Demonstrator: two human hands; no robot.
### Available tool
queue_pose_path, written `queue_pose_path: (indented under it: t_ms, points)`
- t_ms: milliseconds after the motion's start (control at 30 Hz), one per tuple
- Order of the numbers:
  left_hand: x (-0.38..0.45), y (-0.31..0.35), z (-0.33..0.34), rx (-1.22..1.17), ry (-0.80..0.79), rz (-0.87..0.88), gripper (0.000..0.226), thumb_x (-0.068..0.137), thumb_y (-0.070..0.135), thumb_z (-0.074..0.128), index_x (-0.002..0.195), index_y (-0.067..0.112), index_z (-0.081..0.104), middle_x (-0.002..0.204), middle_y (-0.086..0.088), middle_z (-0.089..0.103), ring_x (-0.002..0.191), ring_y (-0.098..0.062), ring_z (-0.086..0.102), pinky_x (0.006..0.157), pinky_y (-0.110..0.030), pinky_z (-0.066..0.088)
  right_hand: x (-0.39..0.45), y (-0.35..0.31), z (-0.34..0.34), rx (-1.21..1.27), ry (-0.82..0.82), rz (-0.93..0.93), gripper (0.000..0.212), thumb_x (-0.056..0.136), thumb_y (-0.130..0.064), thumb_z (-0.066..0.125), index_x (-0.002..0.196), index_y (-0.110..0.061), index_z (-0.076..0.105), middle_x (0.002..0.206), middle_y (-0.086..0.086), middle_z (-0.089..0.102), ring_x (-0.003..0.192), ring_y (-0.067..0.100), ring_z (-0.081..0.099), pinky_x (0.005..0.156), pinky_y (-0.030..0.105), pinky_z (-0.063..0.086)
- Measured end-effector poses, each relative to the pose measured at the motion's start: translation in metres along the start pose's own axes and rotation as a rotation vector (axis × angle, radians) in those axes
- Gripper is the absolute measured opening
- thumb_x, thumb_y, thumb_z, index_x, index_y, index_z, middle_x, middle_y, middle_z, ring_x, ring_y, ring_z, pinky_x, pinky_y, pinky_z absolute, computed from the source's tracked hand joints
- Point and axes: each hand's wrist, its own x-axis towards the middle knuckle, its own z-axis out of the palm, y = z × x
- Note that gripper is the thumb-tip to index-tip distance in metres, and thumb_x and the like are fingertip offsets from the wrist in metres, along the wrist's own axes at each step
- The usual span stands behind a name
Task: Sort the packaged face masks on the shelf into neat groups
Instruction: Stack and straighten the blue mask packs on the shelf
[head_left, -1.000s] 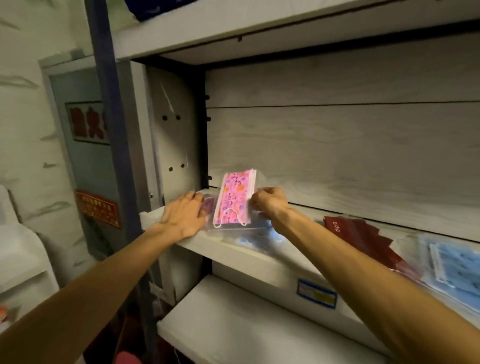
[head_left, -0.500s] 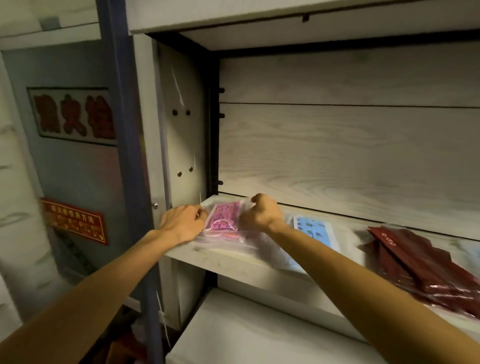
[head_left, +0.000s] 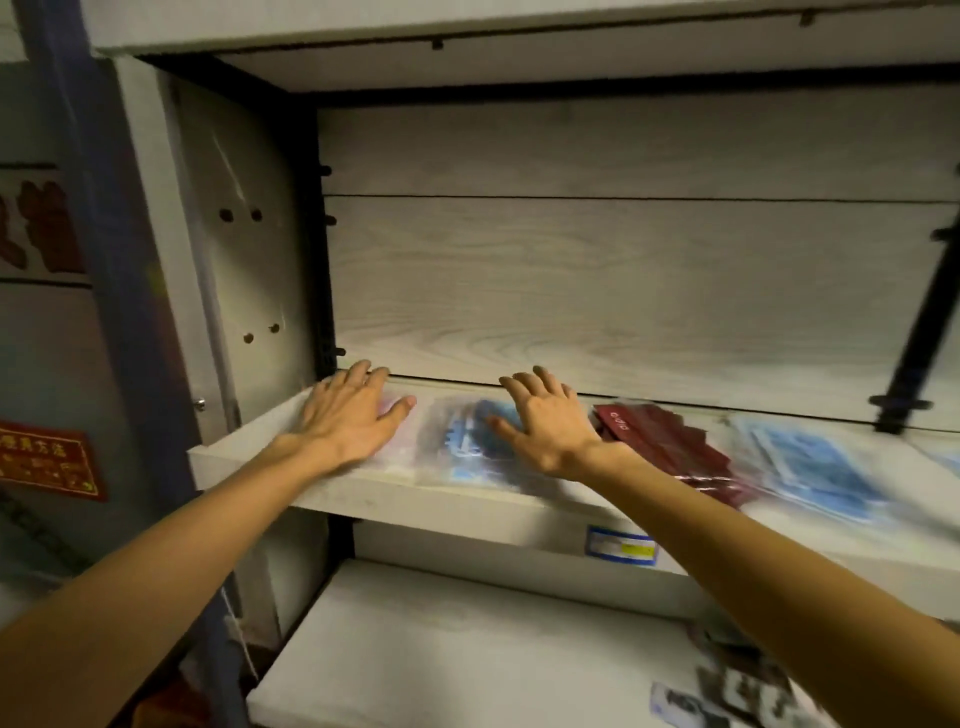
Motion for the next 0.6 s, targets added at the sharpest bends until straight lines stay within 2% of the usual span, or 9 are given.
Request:
queue_pose_path:
  t_ms: [100,267,433,533,600]
  points:
    - [-0.018,0.06,-0.003,0.007,0.001,0.082,0.075,0.1,0.062,0.038,0.158,0.017,0.026,0.167,-0.01,0.018,0.148,-0.031,0.031,0.116,-0.045,0.029,-0.05,0.053,-0.03,-0.032,0.001,0.018,0.071,0.101,-0.059,0.036,0.157,-0.017,0.027,0.163,0.008,0.027,0.154,0.03,0.01,0.122,0.047,0.015]
    - [-0.058,0.178,-0.014,-0.06,0.042,0.203,0.072,0.096,0.062,0.048,0.15,0.016,0.038,0.153,-0.008,0.042,0.134,-0.031,0.048,0.105,-0.041,0.04,-0.145,0.13,-0.081,-0.042,0.067,0.064,0.076,0.098,-0.051,0.051,0.158,-0.013,0.024,0.159,0.012,0.034,0.15,0.031,0.022,0.119,0.044,0.024]
    - [-0.114,0.298,-0.011,-0.129,0.083,0.335,0.059,0.096,0.057,0.052,0.142,0.021,0.046,0.141,-0.004,0.053,0.124,-0.029,0.057,0.095,-0.039,0.049,-0.252,0.193,-0.126,0.018,0.154,0.067,0.077,0.099,-0.039,0.056,0.159,-0.012,0.017,0.157,0.012,0.038,0.139,0.03,0.041,0.113,0.044,0.038]
    - [-0.144,0.366,-0.009,-0.208,0.11,0.399,0.052,0.093,0.057,0.055,0.135,0.026,0.052,0.127,0.002,0.063,0.115,-0.024,0.063,0.09,-0.037,0.052,-0.315,0.224,-0.147,0.012,0.205,0.029,0.078,0.094,-0.036,0.063,0.158,-0.017,0.023,0.151,0.008,0.046,0.132,0.026,0.049,0.104,0.041,0.045]
    - [-0.16,0.409,-0.009,-0.254,0.099,0.435,0.047,0.092,0.058,0.056,0.129,0.029,0.055,0.113,0.01,0.065,0.102,-0.019,0.066,0.083,-0.035,0.054,-0.356,0.243,-0.161,0.017,0.221,0.032,0.079,0.087,-0.043,0.066,0.154,-0.022,0.029,0.144,0.001,0.053,0.126,0.02,0.054,0.098,0.041,0.052]
